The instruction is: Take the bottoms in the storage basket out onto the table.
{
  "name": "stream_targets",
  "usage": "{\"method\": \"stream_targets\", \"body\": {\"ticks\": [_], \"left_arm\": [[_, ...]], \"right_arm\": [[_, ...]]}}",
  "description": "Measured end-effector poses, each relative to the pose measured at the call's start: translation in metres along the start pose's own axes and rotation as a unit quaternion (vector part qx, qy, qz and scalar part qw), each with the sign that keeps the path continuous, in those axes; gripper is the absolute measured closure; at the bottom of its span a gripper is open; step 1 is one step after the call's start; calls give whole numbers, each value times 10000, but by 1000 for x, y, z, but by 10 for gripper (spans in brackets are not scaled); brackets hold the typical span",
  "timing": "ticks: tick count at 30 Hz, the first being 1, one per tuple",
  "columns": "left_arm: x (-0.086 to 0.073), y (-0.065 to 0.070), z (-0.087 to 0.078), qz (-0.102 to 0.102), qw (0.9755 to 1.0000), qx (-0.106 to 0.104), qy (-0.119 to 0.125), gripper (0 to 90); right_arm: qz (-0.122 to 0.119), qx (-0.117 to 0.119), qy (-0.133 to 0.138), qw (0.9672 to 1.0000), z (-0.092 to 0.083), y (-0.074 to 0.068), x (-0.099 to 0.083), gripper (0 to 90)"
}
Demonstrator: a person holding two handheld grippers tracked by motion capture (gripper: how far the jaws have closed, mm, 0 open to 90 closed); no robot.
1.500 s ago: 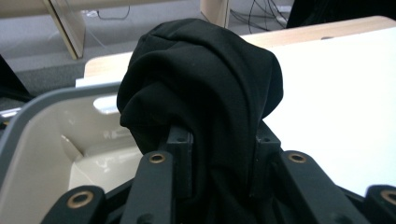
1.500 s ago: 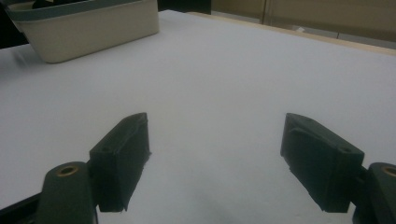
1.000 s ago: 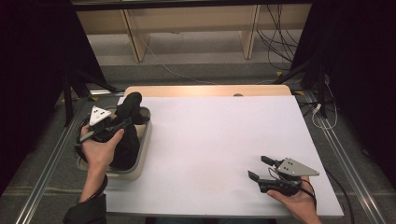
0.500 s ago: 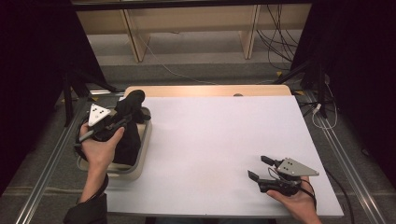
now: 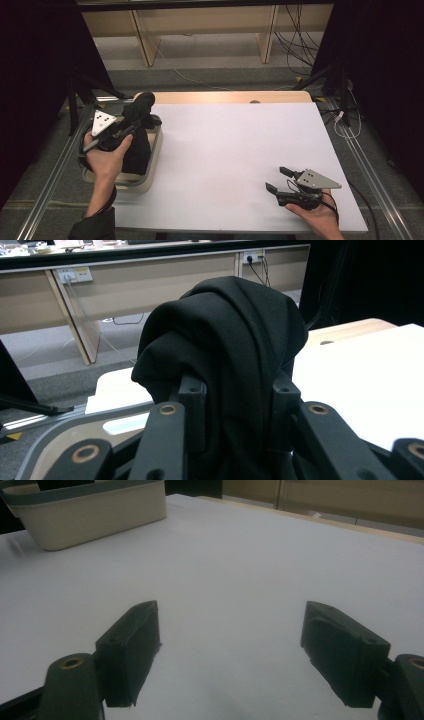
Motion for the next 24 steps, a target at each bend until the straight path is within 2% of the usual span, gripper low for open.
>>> {"method": "stream_targets", "body": {"ticks": [24], "left_arm": [[13, 6, -11, -66, 9996, -94, 248, 679]], "right_arm": [[-11, -51, 28, 10000, 1, 1, 0, 240]]}}
Point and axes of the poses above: each handheld gripper's, and its own axes: z roughly forward along the jaws, x roughly out of its top, y roughly to its right, the point moved 4 cm from there along z, roughly forward along the jaws, and after that the axes turned 15 degrees about x, right-handed, at the moved point
